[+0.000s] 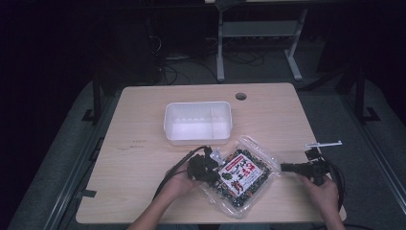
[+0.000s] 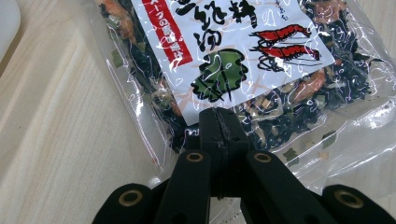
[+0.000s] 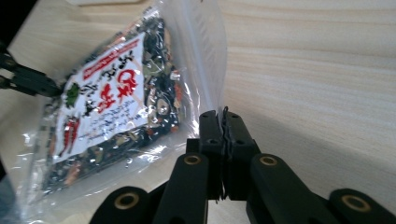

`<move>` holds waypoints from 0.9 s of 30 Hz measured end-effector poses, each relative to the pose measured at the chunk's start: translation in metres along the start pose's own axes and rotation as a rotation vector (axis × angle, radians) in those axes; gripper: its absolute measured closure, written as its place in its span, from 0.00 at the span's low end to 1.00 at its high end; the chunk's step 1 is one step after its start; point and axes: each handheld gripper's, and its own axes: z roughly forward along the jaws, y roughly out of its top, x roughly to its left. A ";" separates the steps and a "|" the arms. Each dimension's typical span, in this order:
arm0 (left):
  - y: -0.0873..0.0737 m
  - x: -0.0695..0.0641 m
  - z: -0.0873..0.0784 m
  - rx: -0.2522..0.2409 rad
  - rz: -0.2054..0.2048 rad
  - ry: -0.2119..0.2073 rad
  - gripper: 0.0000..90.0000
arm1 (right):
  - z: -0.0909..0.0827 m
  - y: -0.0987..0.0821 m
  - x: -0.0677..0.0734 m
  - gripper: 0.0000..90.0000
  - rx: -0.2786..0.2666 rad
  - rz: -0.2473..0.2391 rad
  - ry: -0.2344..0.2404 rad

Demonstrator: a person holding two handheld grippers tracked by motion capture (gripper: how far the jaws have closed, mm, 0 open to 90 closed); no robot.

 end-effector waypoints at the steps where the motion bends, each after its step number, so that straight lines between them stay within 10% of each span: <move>1: 0.000 0.000 0.000 0.000 0.000 0.000 1.00 | -0.001 0.000 0.000 0.98 0.001 0.000 0.004; 9: 0.000 0.001 -0.003 -0.042 -0.037 -0.020 0.88 | -0.019 -0.002 0.009 0.99 0.007 -0.058 -0.064; 17: 0.002 0.010 -0.004 -0.107 -0.116 -0.030 0.49 | -0.058 -0.007 0.020 0.99 -0.095 -0.123 -0.116; 27: 0.013 0.023 0.008 -0.151 -0.177 -0.128 0.27 | -0.091 0.001 0.055 0.99 -0.203 -0.236 -0.113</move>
